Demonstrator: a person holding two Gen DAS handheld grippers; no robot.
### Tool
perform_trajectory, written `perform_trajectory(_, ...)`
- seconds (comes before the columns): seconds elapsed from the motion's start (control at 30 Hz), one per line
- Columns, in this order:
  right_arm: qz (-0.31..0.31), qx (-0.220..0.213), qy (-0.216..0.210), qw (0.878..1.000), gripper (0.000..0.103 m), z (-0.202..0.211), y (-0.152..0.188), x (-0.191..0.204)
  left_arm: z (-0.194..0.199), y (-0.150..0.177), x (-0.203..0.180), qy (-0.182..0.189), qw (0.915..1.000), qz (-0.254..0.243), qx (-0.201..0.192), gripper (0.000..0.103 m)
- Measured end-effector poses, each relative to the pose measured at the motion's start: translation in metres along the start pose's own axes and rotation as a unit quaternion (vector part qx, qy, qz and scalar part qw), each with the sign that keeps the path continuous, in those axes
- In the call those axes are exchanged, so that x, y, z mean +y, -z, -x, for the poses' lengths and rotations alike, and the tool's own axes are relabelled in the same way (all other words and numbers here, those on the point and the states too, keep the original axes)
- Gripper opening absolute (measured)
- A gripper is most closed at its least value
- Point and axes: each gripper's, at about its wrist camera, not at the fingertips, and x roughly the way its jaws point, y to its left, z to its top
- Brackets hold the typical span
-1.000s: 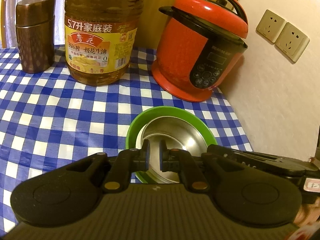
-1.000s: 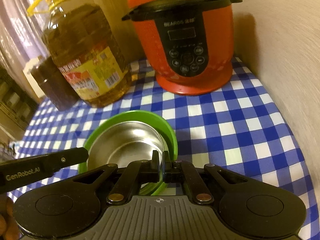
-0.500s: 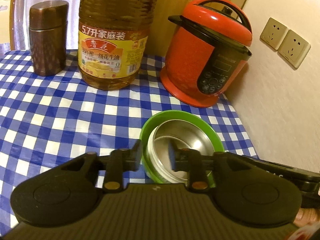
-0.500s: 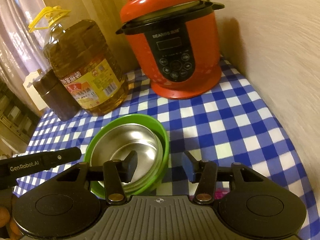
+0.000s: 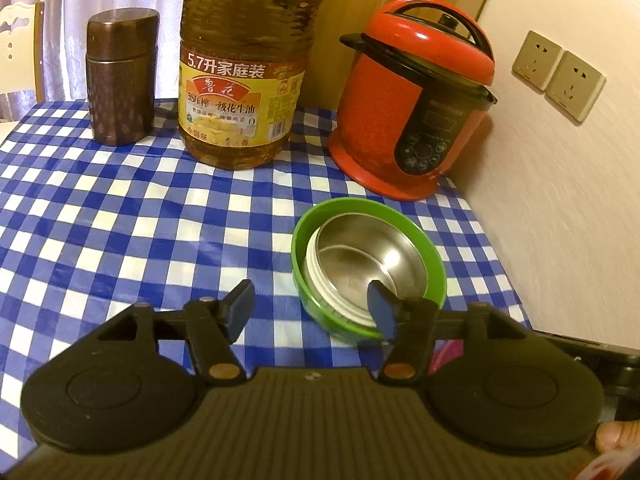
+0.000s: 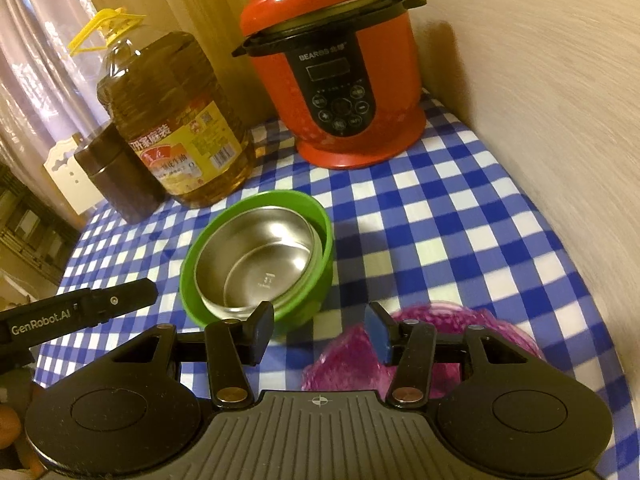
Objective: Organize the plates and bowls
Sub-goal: 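Close the left tool on the green bowl rim while the right tool grips it too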
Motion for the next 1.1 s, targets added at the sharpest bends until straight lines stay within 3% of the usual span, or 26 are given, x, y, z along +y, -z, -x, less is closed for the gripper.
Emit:
perform_trajectory(0.13,-0.002,0.003,0.009,1.000,0.051,0.010,0.006,0.000,0.010,0.007,0.000,0.002,1.0000,0.003,0.002,0.066)
perform_trajectory(0.53,0.019,-0.004,0.045,0.999,0.051,0.040,0.027,0.005,0.030,0.027,-0.005,-0.020,0.9991,-0.037,0.005,0.066)
perform_trajectory(1.1,0.017,0.005,0.053,0.998,0.051,0.047,0.047,0.005,0.034,0.031,-0.004,-0.012,0.9985,-0.052,-0.010,0.068)
